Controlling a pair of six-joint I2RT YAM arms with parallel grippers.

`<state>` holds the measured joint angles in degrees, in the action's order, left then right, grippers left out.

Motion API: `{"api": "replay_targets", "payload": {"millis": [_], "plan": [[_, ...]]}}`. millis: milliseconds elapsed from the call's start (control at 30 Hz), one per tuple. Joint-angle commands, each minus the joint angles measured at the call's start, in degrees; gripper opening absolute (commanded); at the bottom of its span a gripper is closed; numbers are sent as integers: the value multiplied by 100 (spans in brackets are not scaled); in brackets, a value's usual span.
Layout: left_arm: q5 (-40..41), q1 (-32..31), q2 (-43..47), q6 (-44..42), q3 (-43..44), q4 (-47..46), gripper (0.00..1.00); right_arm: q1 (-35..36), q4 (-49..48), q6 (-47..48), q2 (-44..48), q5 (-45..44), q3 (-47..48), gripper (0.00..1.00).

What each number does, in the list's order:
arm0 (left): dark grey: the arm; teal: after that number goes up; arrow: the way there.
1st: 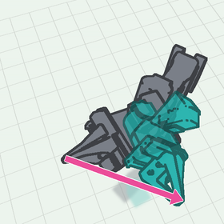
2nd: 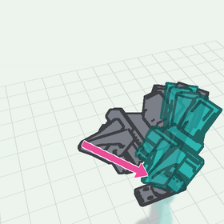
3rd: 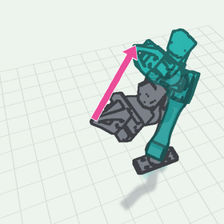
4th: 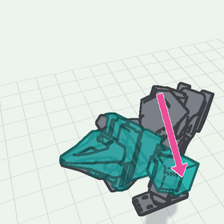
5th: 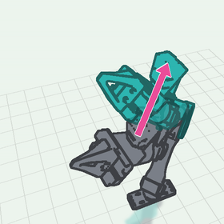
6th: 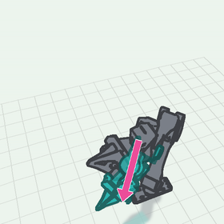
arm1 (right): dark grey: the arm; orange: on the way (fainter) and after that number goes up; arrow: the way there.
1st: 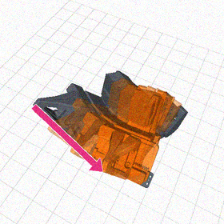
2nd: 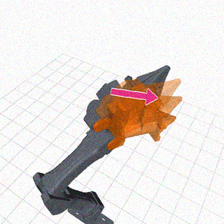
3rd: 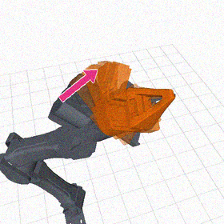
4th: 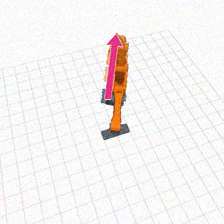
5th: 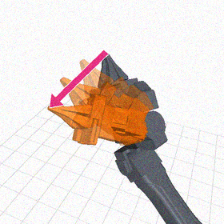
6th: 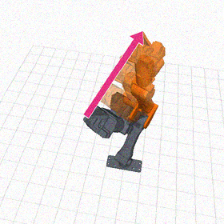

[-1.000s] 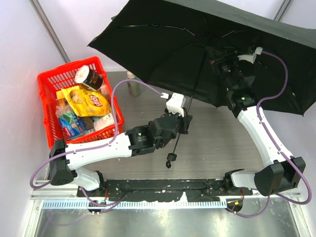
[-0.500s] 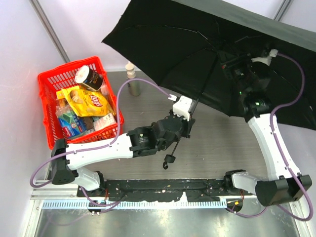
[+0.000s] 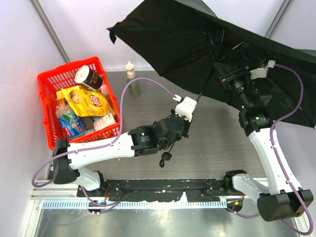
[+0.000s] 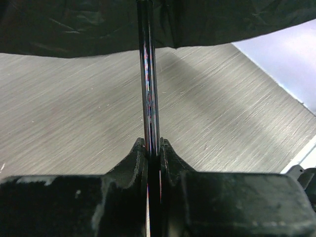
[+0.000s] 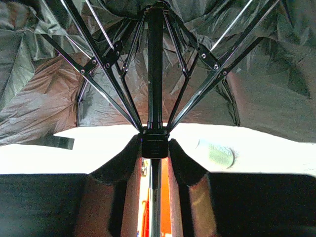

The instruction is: Put away the umbrella

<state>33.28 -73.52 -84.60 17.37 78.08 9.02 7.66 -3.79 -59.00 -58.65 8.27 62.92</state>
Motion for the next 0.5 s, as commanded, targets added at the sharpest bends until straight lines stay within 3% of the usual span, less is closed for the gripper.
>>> {"api": "replay_targets", "payload": {"millis": [0, 200, 467], "plan": [[-146, 4, -30, -796, 445, -1042, 0, 385, 29, 47, 258, 780, -218, 1], [-111, 30, -57, -718, 400, -1253, 0, 621, -833, -524, 47, 1396, -517, 1], [-365, 408, 163, -296, 155, -1420, 0, 2221, -588, 205, 398, 87, -1123, 1]]}}
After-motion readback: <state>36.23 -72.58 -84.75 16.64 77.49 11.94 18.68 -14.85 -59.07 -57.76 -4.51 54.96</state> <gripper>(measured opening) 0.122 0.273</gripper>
